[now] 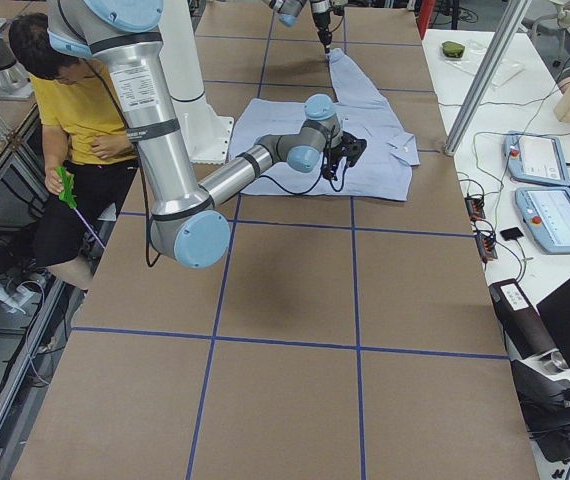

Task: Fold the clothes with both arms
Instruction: 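Grasp the other sleeve cuff with the left gripper while the right arm withdraws, then carry the cuff with the left gripper across the shirt front over the first sleeve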

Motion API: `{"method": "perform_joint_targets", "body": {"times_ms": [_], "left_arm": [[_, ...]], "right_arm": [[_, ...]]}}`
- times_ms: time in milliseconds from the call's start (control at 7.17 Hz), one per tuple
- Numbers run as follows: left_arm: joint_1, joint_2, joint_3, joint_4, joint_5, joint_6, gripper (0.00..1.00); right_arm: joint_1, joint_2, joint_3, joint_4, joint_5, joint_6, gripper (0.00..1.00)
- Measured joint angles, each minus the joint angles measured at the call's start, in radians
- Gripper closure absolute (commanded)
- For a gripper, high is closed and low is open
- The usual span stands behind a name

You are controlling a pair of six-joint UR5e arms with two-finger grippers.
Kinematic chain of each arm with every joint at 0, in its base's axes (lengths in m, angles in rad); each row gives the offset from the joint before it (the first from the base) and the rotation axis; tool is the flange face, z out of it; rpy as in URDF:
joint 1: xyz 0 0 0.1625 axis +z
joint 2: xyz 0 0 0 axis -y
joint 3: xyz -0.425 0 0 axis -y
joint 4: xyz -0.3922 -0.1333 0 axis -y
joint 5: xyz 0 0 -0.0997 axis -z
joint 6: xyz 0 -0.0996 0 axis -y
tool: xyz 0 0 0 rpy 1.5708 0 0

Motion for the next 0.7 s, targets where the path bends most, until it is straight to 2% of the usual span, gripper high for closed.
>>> {"method": "perform_joint_targets", "body": {"times_ms": [279, 419, 698], "left_arm": [[0.034, -0.104, -0.082, 0.060, -0.017, 0.012, 1.00], [0.058, -0.186, -0.099, 0.081, 0.009, 0.025, 1.00], [0.143, -0.369, -0.102, 0.165, 0.131, 0.076, 1.00]], "right_arm": [[0.007, -0.019, 0.002, 0.000, 0.003, -0.016, 0.00], [0.017, -0.029, 0.003, 0.000, 0.008, -0.038, 0.00], [0.033, -0.045, 0.001, 0.000, 0.012, -0.070, 0.00]]}}
